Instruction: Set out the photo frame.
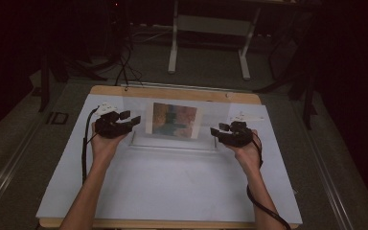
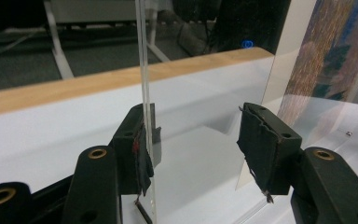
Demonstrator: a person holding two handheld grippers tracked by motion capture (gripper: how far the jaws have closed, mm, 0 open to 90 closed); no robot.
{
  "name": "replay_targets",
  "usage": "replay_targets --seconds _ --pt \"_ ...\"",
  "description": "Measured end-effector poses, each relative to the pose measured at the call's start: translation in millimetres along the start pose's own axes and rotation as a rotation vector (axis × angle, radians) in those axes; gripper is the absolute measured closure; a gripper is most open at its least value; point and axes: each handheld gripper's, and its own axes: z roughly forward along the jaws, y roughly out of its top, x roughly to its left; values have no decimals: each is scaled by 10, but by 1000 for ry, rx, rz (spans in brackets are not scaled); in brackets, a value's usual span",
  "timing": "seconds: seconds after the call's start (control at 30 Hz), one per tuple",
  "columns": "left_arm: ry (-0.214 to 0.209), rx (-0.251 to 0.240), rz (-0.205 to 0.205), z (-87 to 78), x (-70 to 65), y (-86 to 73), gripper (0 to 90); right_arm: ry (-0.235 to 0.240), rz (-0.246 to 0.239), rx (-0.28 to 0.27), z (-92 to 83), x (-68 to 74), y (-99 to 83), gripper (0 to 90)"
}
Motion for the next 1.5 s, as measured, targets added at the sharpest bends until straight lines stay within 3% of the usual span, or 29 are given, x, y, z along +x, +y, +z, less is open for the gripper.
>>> replay_targets --seconds 0.13,0.2,0.23,0.37,0.43,0.6,0.83,1.17,1.33,1.5 --pt "6 7 -15 -65 -139 -34 463 17 33 -22 -131 -8 -47 506" --pt "6 7 -15 -65 -139 -34 464 23 33 -21 -154 -6 -60 506" --pt "6 32 -28 -124 -225 -35 464 29 29 -21 -207 10 -97 507" --pt "23 62 -9 -167 -305 -49 464 47 33 -23 -261 9 -140 507" --pt "23 77 -9 -149 -299 -88 457 44 29 -21 -255 16 -169 506" --pt "11 64 20 -151 -320 -117 468 59 52 -18 -235 1 -300 507" --pt "-2 58 24 -193 -336 -176 466 71 30 -25 -256 12 -359 513" --pt "-52 65 16 -231 -295 -218 463 102 14 -27 -275 3 -405 517" --pt "-53 59 7 -258 -255 -217 396 106 16 -27 -266 -14 -405 458" --pt "-54 39 12 -386 -231 -161 377 89 4 -9 -289 -25 -394 405"
